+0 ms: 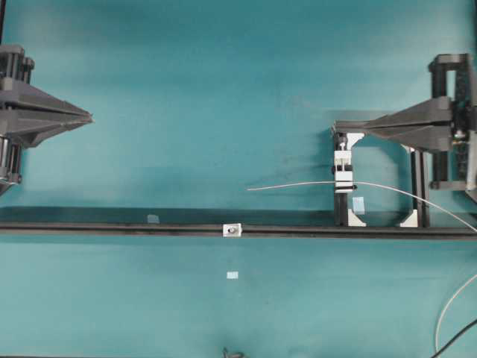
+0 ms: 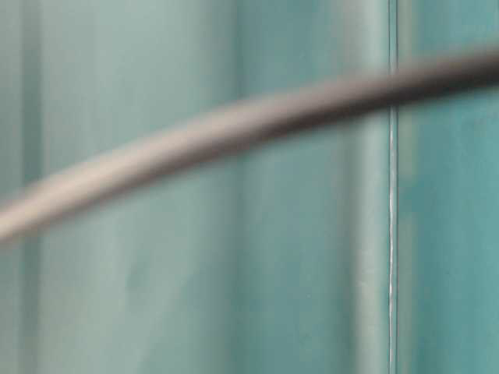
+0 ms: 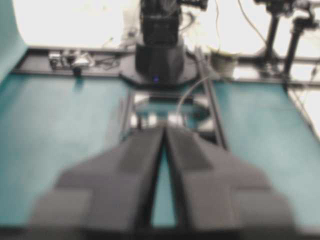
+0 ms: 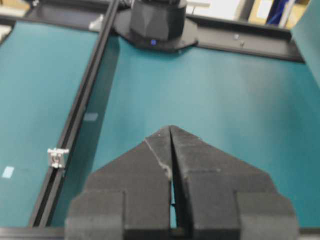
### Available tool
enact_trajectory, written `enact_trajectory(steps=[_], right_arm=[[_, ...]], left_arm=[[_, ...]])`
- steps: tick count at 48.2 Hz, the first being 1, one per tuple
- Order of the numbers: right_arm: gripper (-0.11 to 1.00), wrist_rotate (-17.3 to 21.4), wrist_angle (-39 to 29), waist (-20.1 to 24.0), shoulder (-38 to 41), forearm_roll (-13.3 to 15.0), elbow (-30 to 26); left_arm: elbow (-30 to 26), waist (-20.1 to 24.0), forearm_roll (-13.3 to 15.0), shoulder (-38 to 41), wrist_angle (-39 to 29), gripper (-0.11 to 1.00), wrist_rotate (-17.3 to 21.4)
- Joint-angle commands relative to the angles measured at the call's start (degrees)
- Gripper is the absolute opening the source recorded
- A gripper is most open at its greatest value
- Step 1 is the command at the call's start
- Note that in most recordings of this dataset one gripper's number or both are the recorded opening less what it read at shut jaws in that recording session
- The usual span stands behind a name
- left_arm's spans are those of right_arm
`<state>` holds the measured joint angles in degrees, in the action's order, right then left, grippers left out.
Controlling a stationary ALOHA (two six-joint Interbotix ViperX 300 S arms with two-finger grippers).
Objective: Insert the wire through the hole in the metal fitting marked with a red label.
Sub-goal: 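Move the right gripper down toward the white wire near the frame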
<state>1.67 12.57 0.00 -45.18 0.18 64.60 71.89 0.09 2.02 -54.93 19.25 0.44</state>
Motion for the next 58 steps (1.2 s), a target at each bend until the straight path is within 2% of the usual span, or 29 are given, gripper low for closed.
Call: enact_trajectory(steps=[1,6,10,12,23,29,40,58], right_arm=[[0.05,0.26,0.44,-0.18,1.49,-0.09,-1.49],[0.26,2.11,0.53,-0.26,3.25,-0.26,-1.05],[0.39,4.39,0.53,-0.18,4.48,-0.26,-0.97],[0.39,5.71,0.53,-0.26,5.45,-0.09,-1.05],[0.39,6.94,0.53,-0.18,10.63,-0.09,-2.55],[0.39,6.86,0.35,-0.18,14.24,-0.09,-4.13],[0.39,7.03,0.35,0.26,19.86,-0.09,-6.42],[0.39,8.0,0.62,1.58,27.42,-0.18,-8.53]], left_arm=[[0.35,0.18,0.09,0.53,0.53,-0.04,0.09],[2.11,0.18,0.09,0.53,0.53,0.08,-0.09],[3.08,0.18,0.09,0.53,0.53,0.26,-0.09],[3.25,0.18,0.09,0.53,0.53,0.32,-0.09],[3.52,0.18,0.09,0.7,0.53,0.41,0.09],[3.16,0.18,0.09,3.34,0.62,0.46,0.09],[0.44,0.18,0.09,13.62,2.81,0.5,0.18],[0.26,0.18,0.09,21.8,7.73,0.5,0.26]])
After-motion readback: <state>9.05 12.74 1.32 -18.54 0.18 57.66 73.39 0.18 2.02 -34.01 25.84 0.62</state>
